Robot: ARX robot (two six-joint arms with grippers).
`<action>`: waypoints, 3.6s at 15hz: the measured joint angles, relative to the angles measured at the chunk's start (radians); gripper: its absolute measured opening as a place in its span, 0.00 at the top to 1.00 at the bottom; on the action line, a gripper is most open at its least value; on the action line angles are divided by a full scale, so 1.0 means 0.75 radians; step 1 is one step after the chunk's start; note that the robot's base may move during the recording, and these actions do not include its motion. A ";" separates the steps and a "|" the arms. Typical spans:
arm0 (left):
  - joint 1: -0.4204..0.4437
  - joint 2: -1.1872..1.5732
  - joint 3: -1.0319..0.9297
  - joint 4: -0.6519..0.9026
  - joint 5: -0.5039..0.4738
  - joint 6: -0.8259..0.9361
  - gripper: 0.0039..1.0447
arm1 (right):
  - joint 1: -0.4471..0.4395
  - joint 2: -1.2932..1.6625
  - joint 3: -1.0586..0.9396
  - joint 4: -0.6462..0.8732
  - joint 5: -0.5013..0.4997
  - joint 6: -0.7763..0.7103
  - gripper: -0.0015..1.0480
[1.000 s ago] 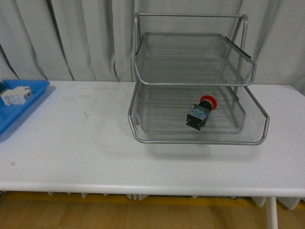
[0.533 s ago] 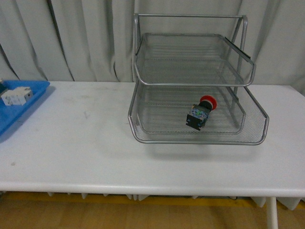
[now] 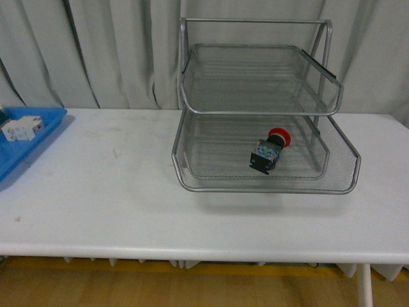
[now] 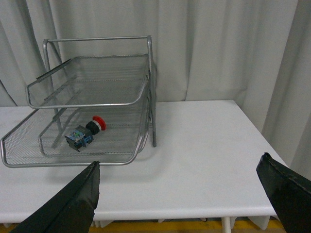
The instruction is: Place button on rack with both arms
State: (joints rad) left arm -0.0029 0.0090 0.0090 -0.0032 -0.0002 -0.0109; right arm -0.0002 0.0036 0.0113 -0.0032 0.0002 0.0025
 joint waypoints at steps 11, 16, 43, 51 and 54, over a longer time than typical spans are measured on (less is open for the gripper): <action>0.000 0.000 0.000 0.000 0.000 0.004 0.06 | 0.067 0.986 0.208 0.817 -0.201 0.099 0.06; 0.000 0.000 0.000 -0.001 0.000 0.005 0.06 | 0.146 1.861 0.866 0.366 -0.262 0.190 0.06; 0.000 0.000 0.000 -0.001 0.000 0.005 0.06 | 0.379 2.741 1.557 0.085 -0.116 0.049 0.98; 0.000 0.000 0.000 -0.001 0.000 0.005 0.06 | 0.267 2.822 1.693 0.142 -0.032 -0.005 0.98; 0.000 0.000 0.000 -0.001 0.000 0.005 0.06 | 0.253 2.832 1.692 0.142 -0.027 -0.004 0.98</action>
State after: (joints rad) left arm -0.0029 0.0090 0.0090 -0.0036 -0.0002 -0.0071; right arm 0.1898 2.1273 1.2804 0.1036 -0.0200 -0.0006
